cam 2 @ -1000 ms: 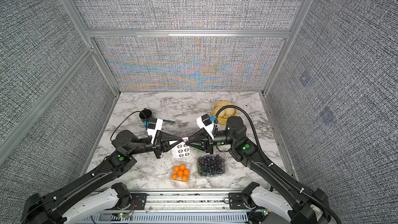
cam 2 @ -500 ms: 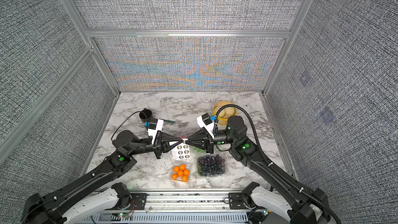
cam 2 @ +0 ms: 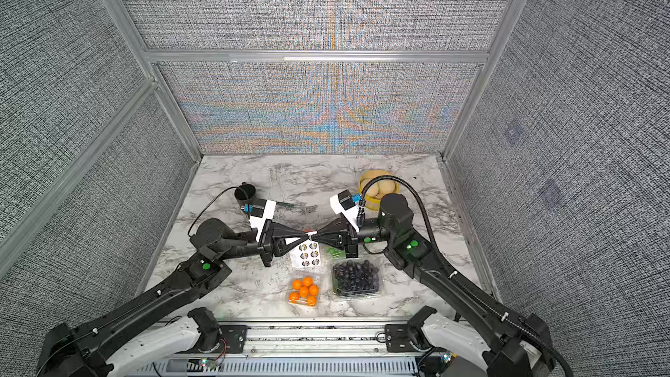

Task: Label fruit boxes
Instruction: Adjust the label sticker.

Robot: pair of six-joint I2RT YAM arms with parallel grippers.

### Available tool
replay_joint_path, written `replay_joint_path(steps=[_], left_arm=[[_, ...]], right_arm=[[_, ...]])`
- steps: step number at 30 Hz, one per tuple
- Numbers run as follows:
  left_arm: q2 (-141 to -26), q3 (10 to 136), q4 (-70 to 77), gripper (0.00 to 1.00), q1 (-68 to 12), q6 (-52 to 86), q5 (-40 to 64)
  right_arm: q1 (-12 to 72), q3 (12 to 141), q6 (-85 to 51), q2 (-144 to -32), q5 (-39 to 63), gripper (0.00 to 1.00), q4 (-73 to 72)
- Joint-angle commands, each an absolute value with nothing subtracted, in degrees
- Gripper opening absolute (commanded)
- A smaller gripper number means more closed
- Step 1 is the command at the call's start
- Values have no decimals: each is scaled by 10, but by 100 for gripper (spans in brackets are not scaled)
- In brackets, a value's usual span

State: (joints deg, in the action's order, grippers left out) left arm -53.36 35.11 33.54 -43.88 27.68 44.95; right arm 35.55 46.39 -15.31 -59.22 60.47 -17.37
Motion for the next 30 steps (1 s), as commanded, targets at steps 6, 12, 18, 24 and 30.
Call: replay_joint_path(steps=[6,12,18,24,30], left_arm=[[-513,330,361,31,-439,278,452],[-531,334,379,25,-439,287,475],[-527,336,372,6,-439,282,473],[-532,336,378,0,-439,287,484],[-550,335,421,0,-439,310,510]], right_arm=[[343,443,-177,-574,620,0,-222],[343,441,-190,-578,632,0,-242],[343,440,-190,-581,635,0,-241],[342,439,-193,-586,632,0,-250],[342,442,-205,-606,641,0,-271]])
